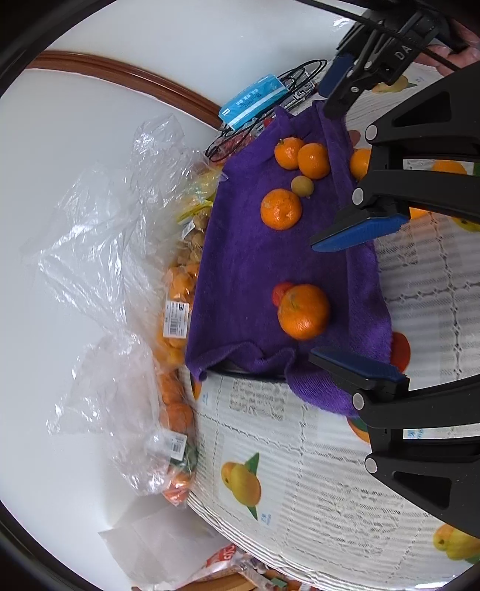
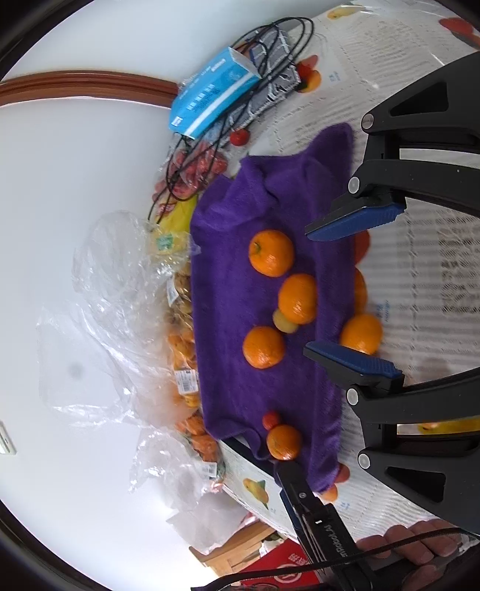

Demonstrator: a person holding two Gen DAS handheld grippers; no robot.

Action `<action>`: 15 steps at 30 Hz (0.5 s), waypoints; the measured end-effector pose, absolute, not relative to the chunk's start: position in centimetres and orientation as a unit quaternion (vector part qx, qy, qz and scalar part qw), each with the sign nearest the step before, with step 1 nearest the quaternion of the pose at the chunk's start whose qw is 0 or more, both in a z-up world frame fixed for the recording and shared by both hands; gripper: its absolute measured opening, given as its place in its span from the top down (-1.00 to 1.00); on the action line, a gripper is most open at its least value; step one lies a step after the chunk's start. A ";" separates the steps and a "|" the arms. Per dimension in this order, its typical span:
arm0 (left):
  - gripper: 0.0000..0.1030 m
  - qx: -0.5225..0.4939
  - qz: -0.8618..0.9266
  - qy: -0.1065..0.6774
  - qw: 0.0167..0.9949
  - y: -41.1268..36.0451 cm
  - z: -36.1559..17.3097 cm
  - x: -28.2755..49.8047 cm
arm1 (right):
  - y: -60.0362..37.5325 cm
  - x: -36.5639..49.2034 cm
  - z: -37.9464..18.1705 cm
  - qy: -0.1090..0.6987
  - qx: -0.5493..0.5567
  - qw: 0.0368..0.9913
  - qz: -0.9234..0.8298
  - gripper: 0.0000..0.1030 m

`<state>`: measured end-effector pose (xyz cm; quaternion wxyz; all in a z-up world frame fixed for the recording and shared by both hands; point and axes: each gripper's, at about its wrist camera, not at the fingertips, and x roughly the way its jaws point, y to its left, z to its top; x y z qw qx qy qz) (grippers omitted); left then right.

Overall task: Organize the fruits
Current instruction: 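Withdraw both tools from the towel toward the loose oranges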

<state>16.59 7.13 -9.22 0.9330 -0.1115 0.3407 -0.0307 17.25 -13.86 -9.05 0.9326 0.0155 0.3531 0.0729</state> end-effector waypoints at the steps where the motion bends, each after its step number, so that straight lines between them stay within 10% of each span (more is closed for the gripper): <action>1: 0.01 -0.113 -0.029 0.342 0.932 7.3 -9.3 16.5 | -13.6 17.0 -9.3 0.357 0.015 0.931 0.078 -0.10; 15: 0.01 -0.130 -0.031 0.346 0.929 8.4 -9.6 15.9 | -11.4 18.1 -13.1 0.406 0.022 0.909 0.095 0.17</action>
